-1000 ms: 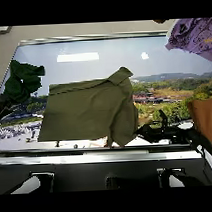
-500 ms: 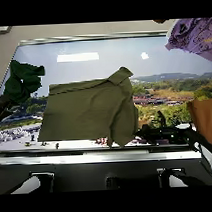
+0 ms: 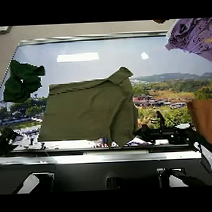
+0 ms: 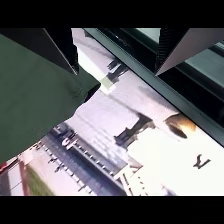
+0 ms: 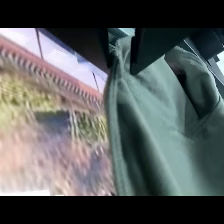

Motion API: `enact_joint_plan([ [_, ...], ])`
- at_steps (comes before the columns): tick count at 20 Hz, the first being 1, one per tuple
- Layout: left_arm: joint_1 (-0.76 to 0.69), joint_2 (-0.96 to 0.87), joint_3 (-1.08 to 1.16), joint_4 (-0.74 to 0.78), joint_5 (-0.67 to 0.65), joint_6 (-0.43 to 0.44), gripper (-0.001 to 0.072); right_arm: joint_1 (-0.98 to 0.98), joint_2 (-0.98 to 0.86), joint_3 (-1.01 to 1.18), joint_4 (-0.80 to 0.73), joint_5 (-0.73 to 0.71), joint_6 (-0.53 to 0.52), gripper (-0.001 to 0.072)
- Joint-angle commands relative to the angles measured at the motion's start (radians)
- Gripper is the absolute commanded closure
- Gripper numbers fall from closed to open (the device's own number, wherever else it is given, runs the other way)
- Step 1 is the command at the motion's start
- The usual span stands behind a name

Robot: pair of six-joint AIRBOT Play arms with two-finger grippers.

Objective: Fold the clothes and pants, and hang the long-sleeved shirts on hangers.

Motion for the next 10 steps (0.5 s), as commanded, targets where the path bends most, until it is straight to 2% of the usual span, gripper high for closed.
enact_joint_plan([
  [1,0.050,0.018,-0.105,-0.047,0.001,0.105,0.0157,0.001,-0.001,0.000,-0.010,0.005,0.005,0.0528],
  [2,0.049,0.018,-0.112,-0.047,0.000,0.121,0.0157,0.001,-0.001,0.000,-0.009,0.001,0.005,0.0544],
  [3,0.050,0.018,-0.120,-0.046,-0.001,0.135,0.0157,0.001,-0.001,0.000,-0.009,-0.001,0.004,0.0625],
  [4,0.050,0.018,-0.126,-0.046,-0.001,0.147,0.0157,0.001,-0.001,0.000,-0.010,0.000,0.003,0.0665],
  [10,0.049,0.018,-0.175,-0.072,0.022,0.193,0.0158,0.001,-0.001,0.000,-0.016,-0.002,0.004,0.0681],
])
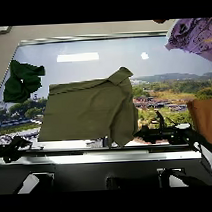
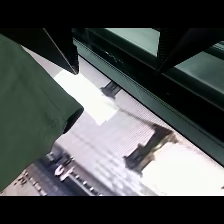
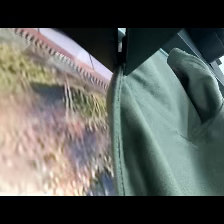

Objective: Fold the clothes and pants, and hang the long-sleeved shirts on hangers.

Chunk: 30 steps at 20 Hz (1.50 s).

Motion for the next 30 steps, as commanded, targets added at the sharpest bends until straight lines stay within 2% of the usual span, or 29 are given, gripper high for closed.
enact_joint_plan([
  [1,0.002,0.000,-0.029,-0.057,0.023,0.056,0.0158,0.001,-0.001,0.000,-0.003,-0.002,0.000,0.0681],
  [7,-0.031,-0.039,-0.037,-0.164,0.089,0.129,0.0159,0.001,-0.001,0.000,-0.003,0.009,0.012,0.0681],
  [18,-0.125,-0.151,-0.037,-0.181,0.199,0.144,0.0161,0.001,-0.001,0.000,-0.003,0.010,0.044,0.0681],
  [23,-0.130,-0.170,-0.037,-0.196,0.198,0.151,0.0200,0.001,0.000,0.000,-0.003,0.011,0.053,0.0681],
  [26,-0.131,-0.189,-0.037,-0.199,0.171,0.170,0.0328,0.001,-0.001,0.000,-0.003,0.011,0.057,0.0681],
  [30,-0.131,-0.205,-0.037,-0.199,0.128,0.195,0.0328,0.001,-0.001,0.000,-0.003,0.010,0.063,0.0681],
])
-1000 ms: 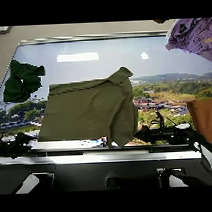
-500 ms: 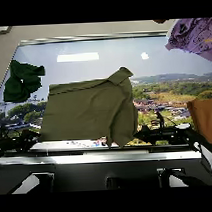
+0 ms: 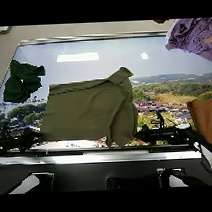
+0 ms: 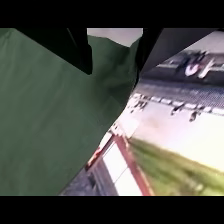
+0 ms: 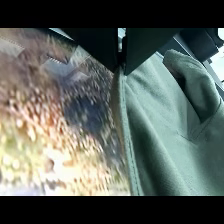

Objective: Fold the clothes and pants, and hang the long-sleeved shirts on hangers.

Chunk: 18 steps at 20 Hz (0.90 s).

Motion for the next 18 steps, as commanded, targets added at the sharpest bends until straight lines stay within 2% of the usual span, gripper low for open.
enact_joint_plan([
  [1,0.000,-0.011,0.000,0.013,-0.034,0.018,0.0328,0.001,-0.001,0.000,0.000,-0.001,0.007,0.0681],
  [4,0.000,-0.011,0.000,0.013,-0.042,0.026,0.0329,0.001,0.000,0.000,0.000,0.003,0.008,0.0681],
  [5,0.000,-0.011,0.000,0.013,-0.042,0.026,0.0363,0.001,0.000,0.000,0.000,0.003,0.008,0.0681],
  [6,0.000,-0.011,0.000,0.013,-0.042,0.027,0.0540,0.001,0.000,0.000,0.000,0.003,0.011,0.0681],
  [7,0.000,-0.011,0.000,0.012,-0.042,0.030,0.0653,0.001,0.000,0.000,0.000,0.003,0.011,0.0681],
  [8,0.000,-0.011,0.000,0.012,-0.042,0.032,0.0689,0.001,0.000,0.000,0.002,0.004,0.011,0.0681],
  [11,0.000,-0.010,0.017,0.003,-0.041,0.033,0.0690,0.001,0.000,0.000,0.031,0.025,-0.005,0.0682],
  [15,-0.051,-0.008,0.134,-0.097,-0.030,0.048,0.0693,0.012,0.000,0.101,0.132,0.043,-0.068,0.0685],
  [18,-0.203,-0.008,0.322,-0.111,0.060,-0.005,0.0694,0.170,-0.001,0.381,0.115,-0.128,-0.023,0.0686],
])
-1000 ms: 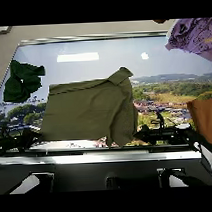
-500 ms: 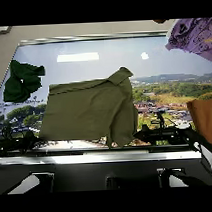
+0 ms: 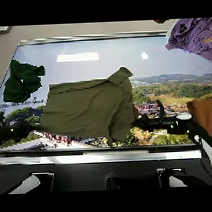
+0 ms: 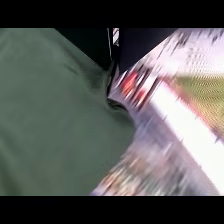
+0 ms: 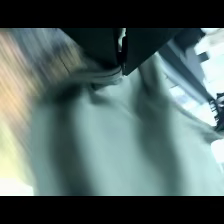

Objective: Fold the clothes and pants, and hang the long-sleeved shirts on hangers.

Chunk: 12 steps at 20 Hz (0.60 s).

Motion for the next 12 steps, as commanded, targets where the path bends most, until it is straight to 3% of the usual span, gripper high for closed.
enact_joint_plan([
  [1,-0.149,0.001,0.213,-0.041,0.102,-0.075,0.0694,0.158,0.000,0.308,-0.074,-0.212,0.079,0.0686],
  [4,-0.261,0.001,0.529,-0.040,0.192,-0.148,0.0694,0.226,0.000,0.671,-0.415,-0.412,0.379,0.0686],
  [6,-0.298,0.002,0.778,-0.006,0.196,-0.180,0.0694,0.222,0.000,0.926,-0.550,-0.413,0.470,0.0686],
  [8,-0.313,0.013,1.021,0.052,0.185,-0.216,0.0694,0.223,0.000,1.196,-0.580,-0.378,0.491,0.0686],
  [12,-0.315,0.095,1.343,0.296,0.150,-0.385,0.0694,0.222,0.061,1.589,-0.690,-0.241,0.499,0.0686],
])
